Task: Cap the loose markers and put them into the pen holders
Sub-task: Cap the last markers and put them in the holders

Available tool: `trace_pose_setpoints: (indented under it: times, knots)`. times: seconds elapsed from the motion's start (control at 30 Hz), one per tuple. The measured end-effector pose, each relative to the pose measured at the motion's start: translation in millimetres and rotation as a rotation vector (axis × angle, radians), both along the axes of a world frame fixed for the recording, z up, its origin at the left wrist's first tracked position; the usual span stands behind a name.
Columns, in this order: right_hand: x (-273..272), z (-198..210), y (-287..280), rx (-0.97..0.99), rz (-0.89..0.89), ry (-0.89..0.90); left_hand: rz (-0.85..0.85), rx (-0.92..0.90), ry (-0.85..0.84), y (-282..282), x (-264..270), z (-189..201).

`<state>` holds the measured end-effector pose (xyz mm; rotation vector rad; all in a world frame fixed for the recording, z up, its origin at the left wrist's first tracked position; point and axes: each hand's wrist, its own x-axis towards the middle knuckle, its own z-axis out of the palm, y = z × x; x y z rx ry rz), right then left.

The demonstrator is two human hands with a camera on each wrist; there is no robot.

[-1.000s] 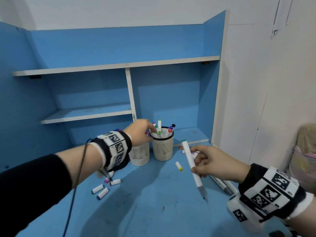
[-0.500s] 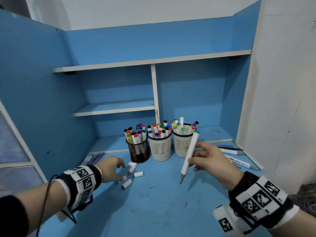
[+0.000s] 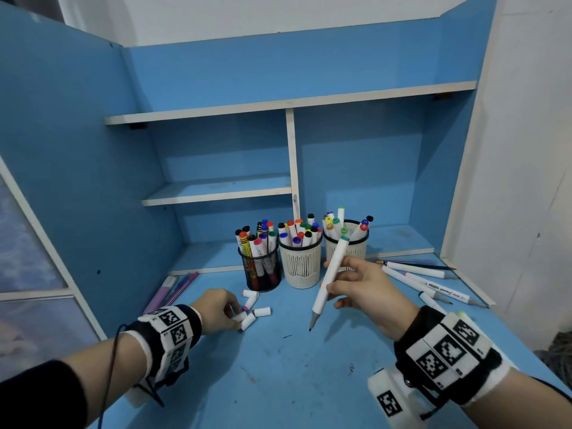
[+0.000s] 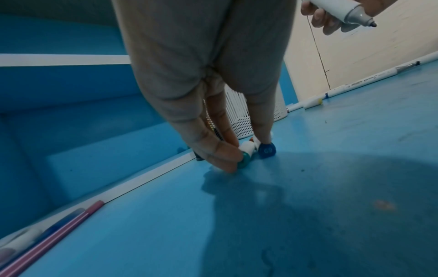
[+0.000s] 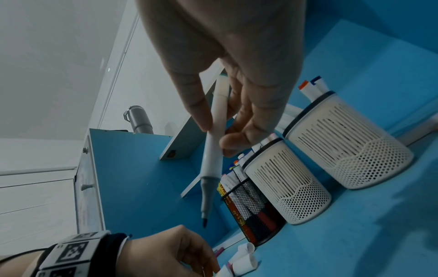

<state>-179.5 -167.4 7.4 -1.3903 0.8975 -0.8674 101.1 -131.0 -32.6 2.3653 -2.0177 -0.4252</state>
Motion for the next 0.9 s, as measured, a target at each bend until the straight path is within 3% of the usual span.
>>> trace_pose_setpoints:
  times: [0.63, 0.9]
  knots:
    - [-0.8, -10.8, 7.3, 0.106, -0.031, -0.047, 0.075, 0.000, 0.006, -6.5, 8.9, -6.0]
    - [-2.8, -12.8, 14.5, 0.183, -0.110, -0.195, 0.027, -0.094, 0.027, 9.5, -6.3, 5.0]
